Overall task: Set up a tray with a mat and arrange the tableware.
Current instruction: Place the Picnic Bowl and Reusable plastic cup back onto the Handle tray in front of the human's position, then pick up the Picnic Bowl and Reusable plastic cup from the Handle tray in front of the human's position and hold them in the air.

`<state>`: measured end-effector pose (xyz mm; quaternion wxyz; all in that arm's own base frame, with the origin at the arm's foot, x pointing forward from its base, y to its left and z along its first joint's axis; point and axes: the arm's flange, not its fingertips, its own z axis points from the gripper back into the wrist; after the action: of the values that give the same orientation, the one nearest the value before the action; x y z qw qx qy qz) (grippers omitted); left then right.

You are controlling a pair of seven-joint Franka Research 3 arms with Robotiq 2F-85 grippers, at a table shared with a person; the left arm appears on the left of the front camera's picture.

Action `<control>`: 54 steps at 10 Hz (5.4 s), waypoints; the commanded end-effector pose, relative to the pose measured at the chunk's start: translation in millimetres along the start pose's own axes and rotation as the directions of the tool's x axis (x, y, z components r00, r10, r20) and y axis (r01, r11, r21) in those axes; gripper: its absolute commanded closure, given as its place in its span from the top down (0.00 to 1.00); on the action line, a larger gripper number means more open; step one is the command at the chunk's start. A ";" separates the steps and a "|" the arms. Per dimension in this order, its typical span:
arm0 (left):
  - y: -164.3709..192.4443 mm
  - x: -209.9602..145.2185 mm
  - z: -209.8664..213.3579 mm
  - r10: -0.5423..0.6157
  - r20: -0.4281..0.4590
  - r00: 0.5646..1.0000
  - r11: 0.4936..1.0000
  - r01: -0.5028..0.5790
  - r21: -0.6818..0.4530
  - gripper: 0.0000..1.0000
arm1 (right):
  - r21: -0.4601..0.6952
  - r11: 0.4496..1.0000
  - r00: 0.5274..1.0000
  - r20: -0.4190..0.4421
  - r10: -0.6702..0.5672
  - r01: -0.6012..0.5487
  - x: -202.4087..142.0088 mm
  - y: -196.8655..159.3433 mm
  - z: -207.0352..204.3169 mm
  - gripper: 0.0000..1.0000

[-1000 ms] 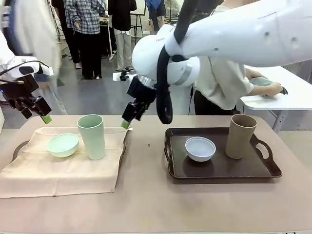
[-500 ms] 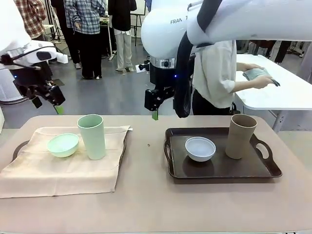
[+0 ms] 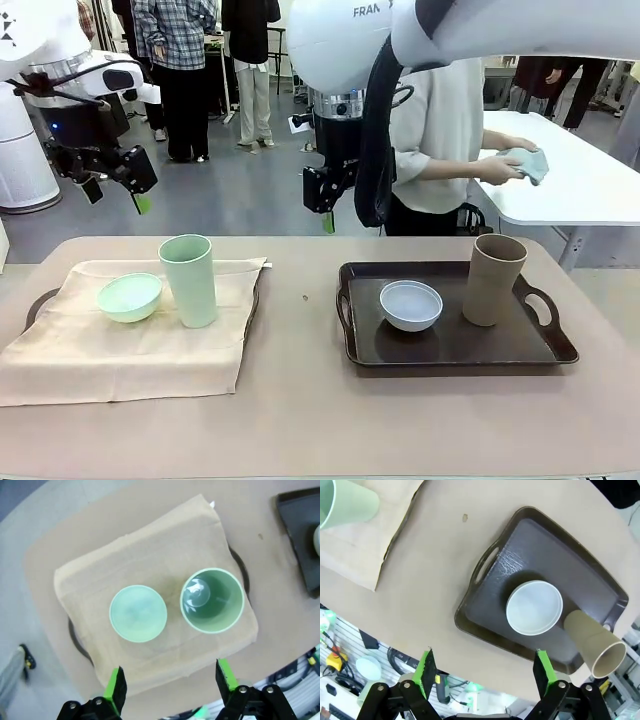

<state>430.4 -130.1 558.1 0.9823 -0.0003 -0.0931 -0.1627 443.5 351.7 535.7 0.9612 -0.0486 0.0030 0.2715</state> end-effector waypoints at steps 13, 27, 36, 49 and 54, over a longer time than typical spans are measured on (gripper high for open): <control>14.5 -2.6 -11.4 0.042 -0.057 0.997 0.999 -0.043 -0.020 0.93 | 0.036 0.997 0.998 0.027 -0.063 0.062 -12.4 -32.8 0.8 1.00; 166.2 -51.1 10.0 0.298 -0.085 0.951 0.822 -0.301 -0.483 0.93 | 0.497 0.780 0.869 0.096 -0.486 0.381 -237.8 -300.1 1.9 1.00; 297.5 -141.7 7.6 0.451 -0.193 0.872 0.405 -0.393 -0.826 0.93 | 0.956 0.262 0.773 0.068 -0.631 0.130 -368.2 -434.8 -60.9 1.00; 294.9 -149.4 5.1 0.446 -0.233 0.864 0.374 -0.416 -0.829 0.93 | 0.946 0.290 0.746 0.088 -0.660 0.145 -387.5 -435.8 -57.7 1.00; 294.9 -149.4 5.1 0.446 -0.233 0.864 0.374 -0.416 -0.829 0.93 | 0.946 0.290 0.746 0.088 -0.660 0.145 -387.5 -435.8 -57.7 1.00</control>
<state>386.9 197.5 544.7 0.8559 -0.5113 -0.0119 0.0766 344.7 -225.0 530.5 0.8344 0.5416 -0.0929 -0.0429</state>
